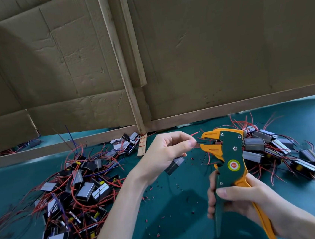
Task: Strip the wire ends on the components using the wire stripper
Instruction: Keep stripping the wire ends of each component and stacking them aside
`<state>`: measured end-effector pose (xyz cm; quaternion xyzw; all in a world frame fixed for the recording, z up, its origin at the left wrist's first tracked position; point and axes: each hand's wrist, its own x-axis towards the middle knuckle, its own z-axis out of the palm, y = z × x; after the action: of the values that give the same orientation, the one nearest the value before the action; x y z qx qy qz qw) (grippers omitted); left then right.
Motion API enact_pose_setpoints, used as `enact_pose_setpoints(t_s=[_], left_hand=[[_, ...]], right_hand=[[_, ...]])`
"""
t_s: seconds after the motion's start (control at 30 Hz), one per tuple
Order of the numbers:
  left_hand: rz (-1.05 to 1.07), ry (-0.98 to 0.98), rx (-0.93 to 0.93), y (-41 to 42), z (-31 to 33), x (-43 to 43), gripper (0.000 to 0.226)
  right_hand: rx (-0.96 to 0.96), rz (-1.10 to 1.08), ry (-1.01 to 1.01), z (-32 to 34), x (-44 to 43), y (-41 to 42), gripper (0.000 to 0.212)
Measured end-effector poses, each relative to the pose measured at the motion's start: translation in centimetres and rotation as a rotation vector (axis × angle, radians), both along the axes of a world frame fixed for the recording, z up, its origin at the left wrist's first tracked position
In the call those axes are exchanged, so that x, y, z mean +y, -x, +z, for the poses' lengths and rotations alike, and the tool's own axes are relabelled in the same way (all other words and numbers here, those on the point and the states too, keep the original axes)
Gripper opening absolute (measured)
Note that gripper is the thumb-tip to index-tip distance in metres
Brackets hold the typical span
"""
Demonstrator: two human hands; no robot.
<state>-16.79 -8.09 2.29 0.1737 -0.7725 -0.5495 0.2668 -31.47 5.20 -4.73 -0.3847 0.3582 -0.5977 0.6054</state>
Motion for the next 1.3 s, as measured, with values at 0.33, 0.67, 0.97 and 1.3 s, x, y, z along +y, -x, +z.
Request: enact_pose_setpoints(t_s=[0.33,0.67,0.97,1.3], left_hand=[[-0.053,-0.027,-0.048,-0.6,0.2,-0.3,0.013],[-0.061,0.019,-0.203,-1.4,0.5,-1.0,0.01],[0.143,0.2,-0.175,-1.4,-0.1,-2.1,0.013],[0.402,0.665,0.08,5.2,-0.2,-2.0,0.014]], right_hand=[[0.147,0.009,0.019,0.4,0.6,0.1,0.039],[0.33,-0.235,-0.031,-0.7,0.6,-1.2,0.05],[0.064,-0.147,-0.07,-1.3,-0.6,0.5,0.028],[0.071,-0.106,-0.133,-1.5,-0.6,0.8,0.024]])
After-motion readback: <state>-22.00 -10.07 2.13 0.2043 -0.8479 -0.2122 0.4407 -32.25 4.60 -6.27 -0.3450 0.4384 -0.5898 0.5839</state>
